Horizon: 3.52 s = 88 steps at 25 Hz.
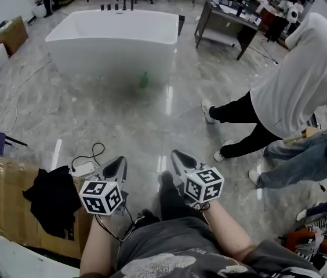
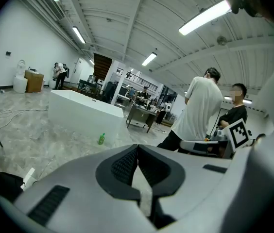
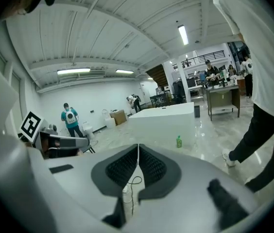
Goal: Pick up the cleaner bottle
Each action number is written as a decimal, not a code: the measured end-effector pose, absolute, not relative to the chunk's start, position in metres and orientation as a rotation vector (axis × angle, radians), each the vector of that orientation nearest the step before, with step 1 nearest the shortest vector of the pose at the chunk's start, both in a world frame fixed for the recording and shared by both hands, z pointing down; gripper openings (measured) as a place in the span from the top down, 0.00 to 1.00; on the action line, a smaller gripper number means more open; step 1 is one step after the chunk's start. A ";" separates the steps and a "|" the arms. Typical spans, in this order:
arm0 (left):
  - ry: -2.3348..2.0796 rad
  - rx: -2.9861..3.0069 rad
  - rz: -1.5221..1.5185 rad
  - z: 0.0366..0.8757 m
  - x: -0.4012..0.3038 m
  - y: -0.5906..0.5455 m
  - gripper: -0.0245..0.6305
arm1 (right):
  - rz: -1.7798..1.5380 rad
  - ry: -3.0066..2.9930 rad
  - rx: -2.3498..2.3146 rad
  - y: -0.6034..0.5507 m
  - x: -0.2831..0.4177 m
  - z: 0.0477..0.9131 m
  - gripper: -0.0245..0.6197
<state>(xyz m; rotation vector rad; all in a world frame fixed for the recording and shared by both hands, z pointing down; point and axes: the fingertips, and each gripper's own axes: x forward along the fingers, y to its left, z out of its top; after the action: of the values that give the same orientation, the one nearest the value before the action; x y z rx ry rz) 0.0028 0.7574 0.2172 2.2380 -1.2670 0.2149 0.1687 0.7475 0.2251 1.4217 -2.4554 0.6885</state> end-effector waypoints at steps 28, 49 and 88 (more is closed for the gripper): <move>-1.443 2.133 0.255 0.239 0.012 0.505 0.94 | 0.862 -2.382 1.418 0.463 0.211 0.280 0.92; -1.603 2.088 0.216 0.215 -0.031 0.351 0.94 | 0.957 -2.310 1.484 0.322 0.230 0.306 0.92; -1.081 2.262 0.363 0.343 -0.168 0.023 0.94 | 0.966 -1.733 2.256 0.072 0.119 0.418 0.92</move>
<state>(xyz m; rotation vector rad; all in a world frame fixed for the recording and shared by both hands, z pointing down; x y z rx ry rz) -0.1676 0.0226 0.3435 2.2615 -1.0812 0.3630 0.1190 0.0720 0.4182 2.2561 -1.7329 0.9664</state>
